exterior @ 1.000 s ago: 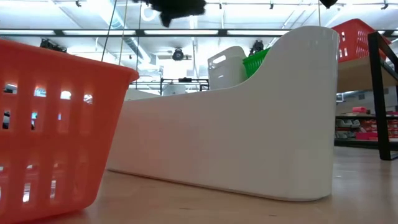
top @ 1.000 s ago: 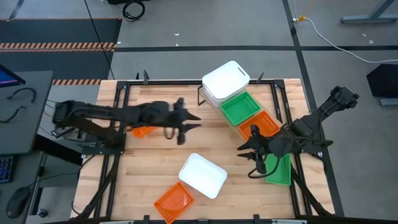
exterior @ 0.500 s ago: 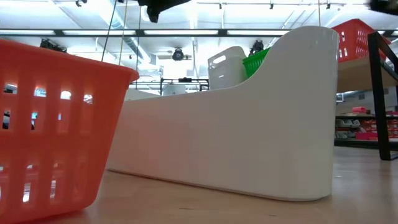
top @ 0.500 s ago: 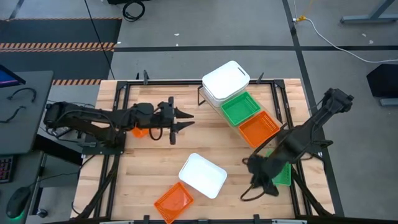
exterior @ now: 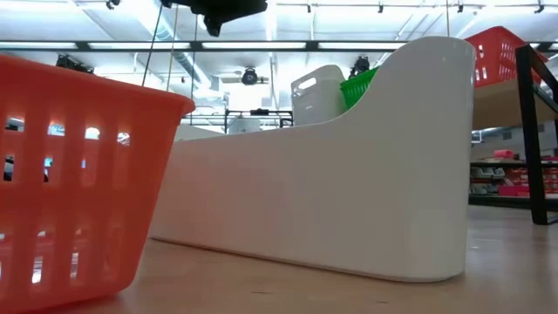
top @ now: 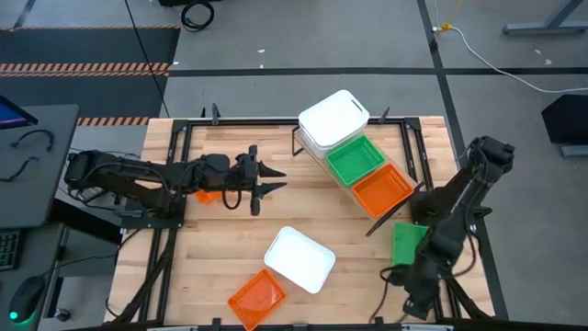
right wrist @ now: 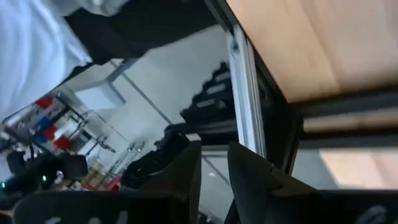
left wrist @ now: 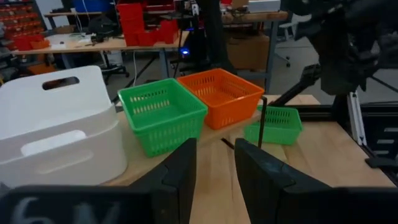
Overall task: Stack baskets on shelf by color
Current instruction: Stack the top orange bin on top of the orange bin on the shelf
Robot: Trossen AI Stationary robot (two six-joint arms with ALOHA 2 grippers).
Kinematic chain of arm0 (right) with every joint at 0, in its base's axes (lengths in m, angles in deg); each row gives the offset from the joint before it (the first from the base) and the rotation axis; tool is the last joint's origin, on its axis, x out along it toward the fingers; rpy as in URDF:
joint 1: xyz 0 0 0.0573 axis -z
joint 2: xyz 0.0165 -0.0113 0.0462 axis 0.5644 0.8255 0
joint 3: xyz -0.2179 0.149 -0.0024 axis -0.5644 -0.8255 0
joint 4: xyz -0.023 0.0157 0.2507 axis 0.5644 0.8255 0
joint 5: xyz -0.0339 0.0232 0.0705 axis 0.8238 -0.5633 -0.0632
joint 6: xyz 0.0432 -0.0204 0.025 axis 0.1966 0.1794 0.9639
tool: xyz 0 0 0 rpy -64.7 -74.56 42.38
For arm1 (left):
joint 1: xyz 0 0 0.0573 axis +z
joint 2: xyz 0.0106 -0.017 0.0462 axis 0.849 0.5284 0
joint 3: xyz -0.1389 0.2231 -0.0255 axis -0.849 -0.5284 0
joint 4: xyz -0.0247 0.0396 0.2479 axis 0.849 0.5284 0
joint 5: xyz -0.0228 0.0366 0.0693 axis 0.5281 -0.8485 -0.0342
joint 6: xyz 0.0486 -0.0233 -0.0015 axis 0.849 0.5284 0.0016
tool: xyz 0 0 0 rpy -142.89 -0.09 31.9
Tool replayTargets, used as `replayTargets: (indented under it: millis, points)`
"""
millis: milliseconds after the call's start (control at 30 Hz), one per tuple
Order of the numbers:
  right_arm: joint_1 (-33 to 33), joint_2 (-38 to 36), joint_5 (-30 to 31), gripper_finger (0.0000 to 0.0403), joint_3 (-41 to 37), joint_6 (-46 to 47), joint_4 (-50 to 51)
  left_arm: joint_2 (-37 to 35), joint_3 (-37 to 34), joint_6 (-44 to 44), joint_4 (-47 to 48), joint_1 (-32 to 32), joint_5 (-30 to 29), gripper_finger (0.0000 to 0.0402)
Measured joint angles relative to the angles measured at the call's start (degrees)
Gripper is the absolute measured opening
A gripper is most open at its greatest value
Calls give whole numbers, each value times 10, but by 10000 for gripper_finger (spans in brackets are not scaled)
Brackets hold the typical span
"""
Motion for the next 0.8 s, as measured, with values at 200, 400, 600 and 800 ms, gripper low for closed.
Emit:
replayTargets:
  millis: [200, 400, 600, 800]
  points:
    - [-68, 40, 84, 85, 0, 89, -38, 0, 0, 5, 4, 2, 0, 117]
    - [-76, 83, 93, 83, 0, -26, -2, 0, 0, 3, 4, 0, 0, 117]
    - [-81, 82, 155, 80, 0, -32, 107, 0, 0, -4, 11, 0, 0, 117]
    - [-104, 71, 250, 80, 3, -45, 238, 0, 0, -16, 35, 0, 0, 117]
